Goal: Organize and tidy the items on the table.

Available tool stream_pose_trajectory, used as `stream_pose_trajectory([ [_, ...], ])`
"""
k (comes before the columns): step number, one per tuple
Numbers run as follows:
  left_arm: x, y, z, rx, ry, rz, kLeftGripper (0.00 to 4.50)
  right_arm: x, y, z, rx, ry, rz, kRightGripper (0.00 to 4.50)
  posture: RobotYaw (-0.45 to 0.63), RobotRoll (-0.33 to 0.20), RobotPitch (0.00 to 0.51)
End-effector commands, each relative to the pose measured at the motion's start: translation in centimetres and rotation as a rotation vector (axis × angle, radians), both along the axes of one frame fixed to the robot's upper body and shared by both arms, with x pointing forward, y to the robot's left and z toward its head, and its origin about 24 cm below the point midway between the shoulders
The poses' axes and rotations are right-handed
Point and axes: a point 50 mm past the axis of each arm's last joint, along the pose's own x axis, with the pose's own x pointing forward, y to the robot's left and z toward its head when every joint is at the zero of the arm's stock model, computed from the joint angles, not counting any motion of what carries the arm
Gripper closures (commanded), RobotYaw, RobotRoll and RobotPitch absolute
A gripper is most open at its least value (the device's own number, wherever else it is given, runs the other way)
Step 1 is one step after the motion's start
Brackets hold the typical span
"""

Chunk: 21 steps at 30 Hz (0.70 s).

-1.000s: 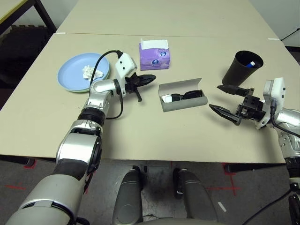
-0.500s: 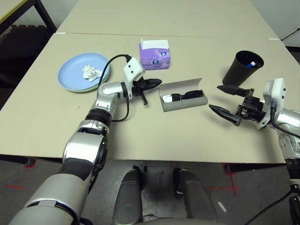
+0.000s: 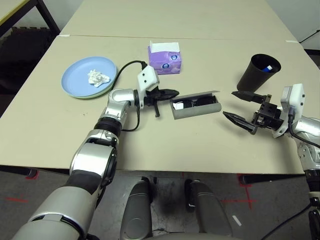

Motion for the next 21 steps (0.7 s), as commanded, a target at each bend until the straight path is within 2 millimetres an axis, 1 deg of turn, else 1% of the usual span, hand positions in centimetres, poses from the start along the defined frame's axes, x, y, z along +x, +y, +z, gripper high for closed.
stream_pose_trajectory([
  [1, -0.6, -0.6, -1.0, 0.028, 0.029, -0.038, 4.49, -0.1, 0.0, -0.1, -0.006, 0.004, 0.003, 0.00, -0.07, 0.000, 0.209],
  [5, -0.9, -0.8, -1.7, 0.035, 0.049, -0.047, 4.49, -0.2, 0.3, 0.1, -0.034, -0.013, 0.026, 0.00, -0.07, 0.000, 0.209],
  [10, -1.3, -0.7, -2.4, 0.044, 0.064, -0.058, 4.49, -0.2, 0.9, 0.5, -0.016, -0.019, 0.039, 0.00, -0.08, 0.000, 0.209],
  [17, -1.7, -1.1, -1.9, 0.035, 0.046, -0.094, 4.49, -0.3, 0.6, 0.3, -0.021, -0.004, 0.025, 0.00, -0.07, 0.000, 0.208],
  [21, -2.0, -1.0, -2.0, 0.039, 0.051, -0.105, 4.49, -0.2, 0.6, 0.3, -0.018, -0.006, 0.022, 0.00, -0.07, 0.000, 0.206],
])
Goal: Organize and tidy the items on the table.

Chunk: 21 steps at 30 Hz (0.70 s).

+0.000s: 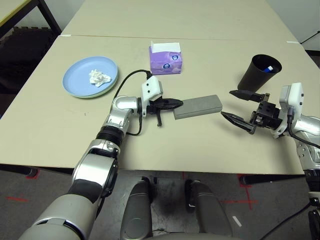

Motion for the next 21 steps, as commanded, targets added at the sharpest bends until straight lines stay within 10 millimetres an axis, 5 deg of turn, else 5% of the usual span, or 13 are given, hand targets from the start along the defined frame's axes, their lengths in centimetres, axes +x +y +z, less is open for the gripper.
stream_pose_trajectory([
  [1, -0.7, 0.0, -1.4, 0.028, 0.049, -0.025, 4.49, -0.1, -0.1, -0.3, -0.005, 0.014, -0.004, 0.00, -0.07, 0.000, 0.206],
  [8, -0.3, 1.7, -1.1, 0.005, 0.041, 0.065, 4.49, -0.1, -0.2, -0.2, -0.022, 0.003, -0.013, 0.00, -0.08, 0.000, 0.202],
  [15, 0.0, 3.2, 1.8, -0.116, 0.013, 0.117, 4.49, -0.1, -0.6, -0.1, -0.007, 0.008, -0.026, 0.00, -0.08, 0.000, 0.195],
  [18, -0.6, 2.9, 2.8, -0.148, 0.005, 0.091, 3.86, 0.0, -0.6, -0.1, 0.012, 0.018, -0.034, 0.00, -0.07, 0.000, 0.189],
  [21, -1.3, 2.5, 3.5, -0.147, -0.003, 0.060, 2.78, 0.3, -0.6, 0.1, 0.034, 0.028, -0.044, 0.00, -0.07, 0.000, 0.183],
])
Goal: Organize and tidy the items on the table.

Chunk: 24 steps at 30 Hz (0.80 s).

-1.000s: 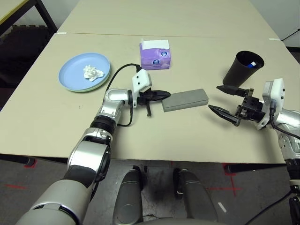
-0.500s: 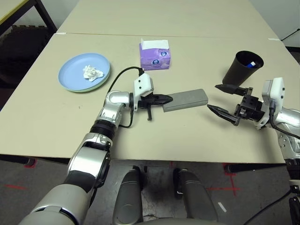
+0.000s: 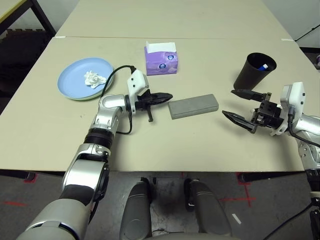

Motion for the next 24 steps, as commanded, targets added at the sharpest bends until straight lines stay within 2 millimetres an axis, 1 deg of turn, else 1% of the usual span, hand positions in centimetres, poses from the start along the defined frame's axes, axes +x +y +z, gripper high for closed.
stream_pose_trajectory([
  [1, -1.1, -0.5, 0.4, 0.007, 0.004, -0.053, 2.33, 0.3, -0.4, 0.2, 0.036, 0.022, -0.027, 0.00, -0.07, 0.000, 0.179],
  [3, -1.6, -0.9, 0.8, 0.026, -0.001, -0.093, 1.62, 0.4, -0.5, 0.7, 0.035, 0.017, -0.031, 0.00, -0.07, 0.000, 0.176],
  [4, -1.8, -1.1, 1.0, 0.037, -0.001, -0.108, 1.18, 0.5, -0.6, 0.9, 0.033, 0.014, -0.033, 0.00, -0.07, 0.000, 0.175],
  [5, -1.9, -1.2, 1.1, 0.045, -0.002, -0.119, 0.88, 0.6, -0.7, 1.1, 0.034, 0.012, -0.038, 0.00, -0.08, 0.000, 0.175],
  [6, -2.0, -1.4, 1.1, 0.051, -0.001, -0.128, 0.43, 0.7, -0.8, 1.2, 0.030, 0.017, -0.047, 0.00, -0.08, 0.000, 0.176],
  [7, -2.0, -1.6, 1.1, 0.055, -0.003, -0.135, 0.08, 0.7, -0.9, 1.2, 0.024, 0.023, -0.054, 0.00, -0.08, 0.000, 0.175],
  [13, -2.7, -3.2, 0.5, 0.111, -0.030, -0.234, 0.03, 0.6, -1.7, 0.9, -0.076, 0.095, -0.106, 0.00, -0.10, 0.000, 0.171],
  [17, -3.0, -3.6, 0.0, 0.148, -0.023, -0.278, 0.03, 0.5, -2.2, 1.1, -0.145, 0.097, -0.128, 0.00, -0.10, 0.000, 0.169],
  [20, -3.0, -3.5, -0.5, 0.168, 0.003, -0.287, 0.03, 0.5, -2.7, 1.7, -0.259, 0.095, -0.116, 0.00, -0.11, 0.000, 0.170],
  [24, -3.0, -2.9, -1.2, 0.190, 0.010, -0.280, 0.03, 0.5, -3.7, 3.2, -0.469, 0.116, -0.071, 0.00, -0.11, 0.000, 0.170],
])
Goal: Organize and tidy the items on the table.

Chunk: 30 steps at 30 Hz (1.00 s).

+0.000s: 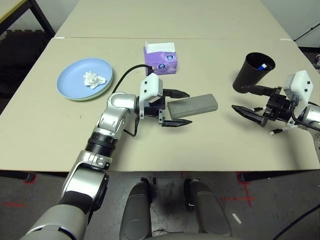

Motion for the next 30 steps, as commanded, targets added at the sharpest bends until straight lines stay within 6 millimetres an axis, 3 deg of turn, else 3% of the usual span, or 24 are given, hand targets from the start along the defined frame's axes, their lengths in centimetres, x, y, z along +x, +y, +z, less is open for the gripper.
stream_pose_trajectory([
  [1, -0.3, 0.2, -0.9, 0.029, 0.005, -0.008, 0.03, -0.1, -0.7, 0.8, -0.142, 0.039, 0.049, 0.00, -0.11, 0.000, 0.170],
  [13, -0.3, 0.4, -0.8, -0.131, 0.062, 0.121, 0.03, 0.5, -2.9, 2.8, -0.560, 0.148, 0.166, 0.00, -0.09, 0.000, 0.176],
  [30, -0.4, 0.1, -0.9, -0.161, 0.065, 0.148, 0.03, 0.8, -4.0, 1.5, -0.913, 0.307, 0.224, 0.00, -0.10, 0.000, 0.186],
])
